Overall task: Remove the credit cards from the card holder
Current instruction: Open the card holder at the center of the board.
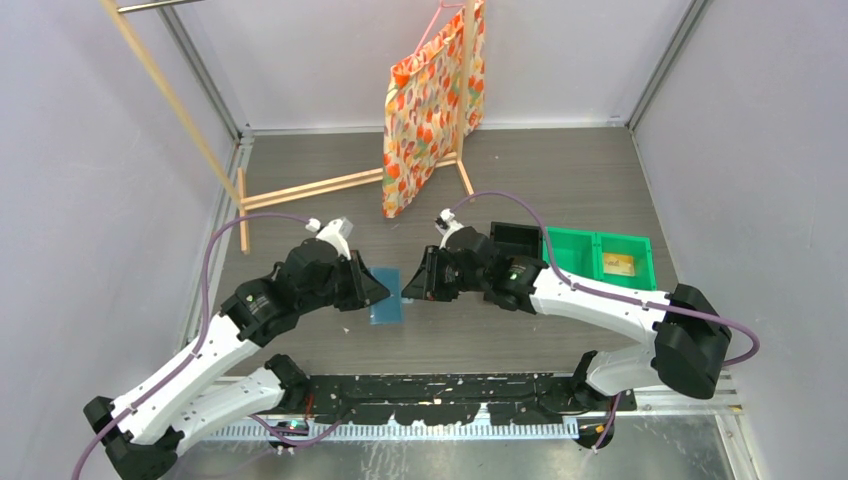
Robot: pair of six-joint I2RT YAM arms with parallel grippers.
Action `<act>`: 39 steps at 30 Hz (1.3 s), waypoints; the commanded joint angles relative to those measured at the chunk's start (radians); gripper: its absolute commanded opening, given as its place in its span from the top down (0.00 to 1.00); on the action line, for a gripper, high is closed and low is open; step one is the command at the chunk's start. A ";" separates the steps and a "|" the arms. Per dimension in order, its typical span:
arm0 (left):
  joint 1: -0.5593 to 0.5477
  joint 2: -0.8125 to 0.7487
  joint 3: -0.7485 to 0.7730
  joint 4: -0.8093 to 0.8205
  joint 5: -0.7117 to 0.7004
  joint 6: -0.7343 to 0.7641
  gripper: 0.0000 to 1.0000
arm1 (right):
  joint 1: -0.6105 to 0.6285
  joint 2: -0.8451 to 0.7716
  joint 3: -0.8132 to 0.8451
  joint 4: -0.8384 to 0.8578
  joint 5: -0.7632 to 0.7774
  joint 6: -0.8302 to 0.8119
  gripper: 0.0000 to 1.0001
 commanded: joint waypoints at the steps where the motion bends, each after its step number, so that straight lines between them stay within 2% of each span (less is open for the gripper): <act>1: -0.001 -0.020 0.047 0.025 -0.014 0.019 0.99 | 0.001 -0.018 0.008 0.032 -0.012 0.012 0.78; 9: -0.001 -0.011 0.057 0.005 -0.019 0.039 1.00 | -0.005 -0.027 -0.030 0.173 -0.092 0.096 0.84; 10: -0.001 -0.011 0.055 0.007 -0.019 0.038 0.99 | -0.005 -0.031 -0.035 0.178 -0.092 0.098 0.82; 13: -0.001 -0.013 0.056 0.010 -0.019 0.038 0.99 | -0.007 -0.039 -0.048 0.179 -0.088 0.103 0.68; 17: -0.001 -0.012 0.061 0.008 -0.019 0.040 0.99 | -0.010 -0.047 -0.064 0.187 -0.090 0.108 0.66; 19: -0.001 -0.012 0.060 0.012 -0.019 0.038 0.99 | -0.011 -0.047 -0.069 0.191 -0.094 0.110 0.73; 21: -0.001 -0.014 0.056 0.015 -0.019 0.037 1.00 | -0.016 -0.049 -0.076 0.203 -0.096 0.118 0.96; 22: -0.001 -0.014 0.054 0.017 -0.019 0.035 0.99 | -0.018 -0.050 -0.079 0.206 -0.095 0.118 0.99; 26: -0.001 -0.009 0.035 0.026 -0.019 0.031 0.99 | -0.027 -0.075 -0.089 0.188 -0.073 0.109 0.99; 29: 0.008 0.012 -0.010 0.056 -0.052 0.017 0.97 | -0.030 -0.102 -0.071 0.061 0.023 0.044 0.99; 30: 0.016 0.024 -0.031 0.064 -0.053 0.007 0.87 | -0.032 -0.106 -0.062 0.015 0.060 0.019 0.99; 34: 0.072 0.091 -0.128 0.123 -0.039 -0.049 0.28 | -0.046 -0.077 -0.061 -0.077 0.138 -0.054 0.99; 36: 0.113 0.122 -0.165 0.161 0.013 -0.068 0.16 | -0.063 -0.037 -0.061 -0.070 0.117 -0.062 0.99; 39: 0.137 0.137 -0.155 0.142 0.003 -0.070 0.10 | -0.066 -0.004 -0.050 -0.063 0.076 -0.075 0.99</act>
